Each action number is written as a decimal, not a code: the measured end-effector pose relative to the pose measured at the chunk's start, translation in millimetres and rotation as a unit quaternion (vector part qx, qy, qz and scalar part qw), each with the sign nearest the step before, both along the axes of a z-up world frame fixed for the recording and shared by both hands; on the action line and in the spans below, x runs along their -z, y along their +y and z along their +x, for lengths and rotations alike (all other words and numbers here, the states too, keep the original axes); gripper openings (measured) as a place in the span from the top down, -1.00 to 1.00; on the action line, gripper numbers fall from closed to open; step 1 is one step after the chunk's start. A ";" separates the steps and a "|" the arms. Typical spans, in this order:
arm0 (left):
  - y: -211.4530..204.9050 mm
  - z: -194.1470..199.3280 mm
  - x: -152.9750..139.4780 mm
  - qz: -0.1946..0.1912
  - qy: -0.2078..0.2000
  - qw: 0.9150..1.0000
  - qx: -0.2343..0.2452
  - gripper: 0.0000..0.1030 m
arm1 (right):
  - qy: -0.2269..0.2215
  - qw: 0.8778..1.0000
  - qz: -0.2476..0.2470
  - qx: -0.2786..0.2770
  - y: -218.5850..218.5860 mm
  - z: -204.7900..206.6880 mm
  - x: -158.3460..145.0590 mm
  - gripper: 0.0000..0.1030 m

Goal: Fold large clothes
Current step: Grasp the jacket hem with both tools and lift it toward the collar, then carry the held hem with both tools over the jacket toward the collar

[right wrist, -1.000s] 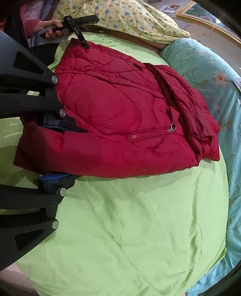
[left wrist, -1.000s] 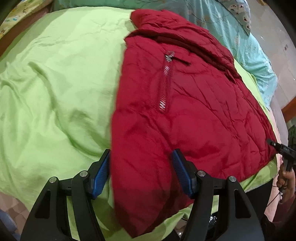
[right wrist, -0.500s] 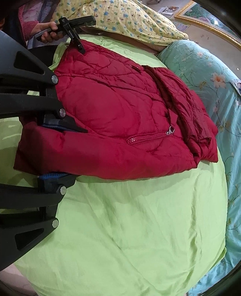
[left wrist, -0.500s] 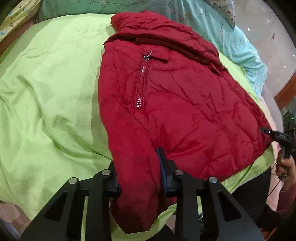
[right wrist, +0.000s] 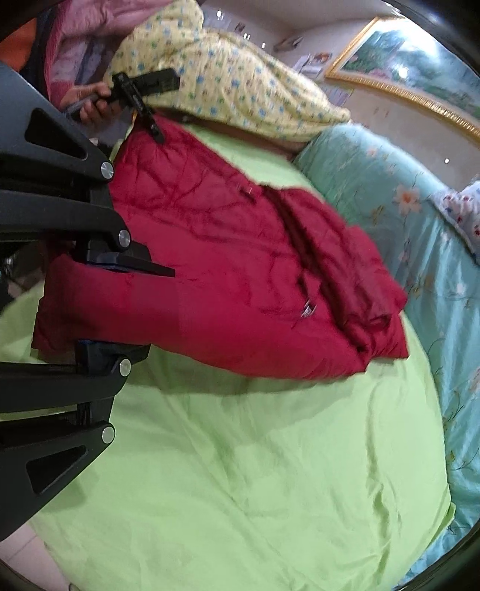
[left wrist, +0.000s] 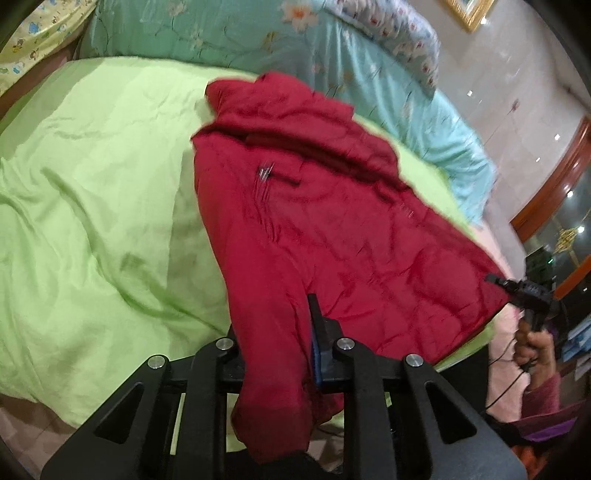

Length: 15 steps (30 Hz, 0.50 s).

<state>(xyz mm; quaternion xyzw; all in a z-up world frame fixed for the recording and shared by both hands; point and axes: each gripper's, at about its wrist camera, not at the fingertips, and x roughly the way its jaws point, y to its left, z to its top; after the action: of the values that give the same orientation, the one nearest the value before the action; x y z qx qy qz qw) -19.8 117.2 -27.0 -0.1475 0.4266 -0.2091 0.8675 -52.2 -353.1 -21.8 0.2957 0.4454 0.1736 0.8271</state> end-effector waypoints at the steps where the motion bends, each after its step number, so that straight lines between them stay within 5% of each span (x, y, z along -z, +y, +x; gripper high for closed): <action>1: 3.5 1.1 -7.5 -0.010 -0.009 1.000 -0.001 0.66 | -0.012 1.000 0.013 0.000 -1.7 -0.2 -6.1 0.56; 9: 28.9 34.7 -49.3 -0.089 -0.061 0.993 -0.039 0.67 | -0.086 0.994 0.070 0.017 -14.4 21.5 -40.5 0.58; 15: 30.9 65.7 -60.5 -0.107 -0.077 0.989 -0.066 0.67 | -0.119 0.987 0.089 0.052 -23.9 44.4 -52.2 0.58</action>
<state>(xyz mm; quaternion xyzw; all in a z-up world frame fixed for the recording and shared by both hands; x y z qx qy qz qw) 45.9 148.0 33.6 -0.2505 0.3235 -0.2067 0.8887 -7.8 -377.0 30.4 0.3681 0.3103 0.2036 0.8525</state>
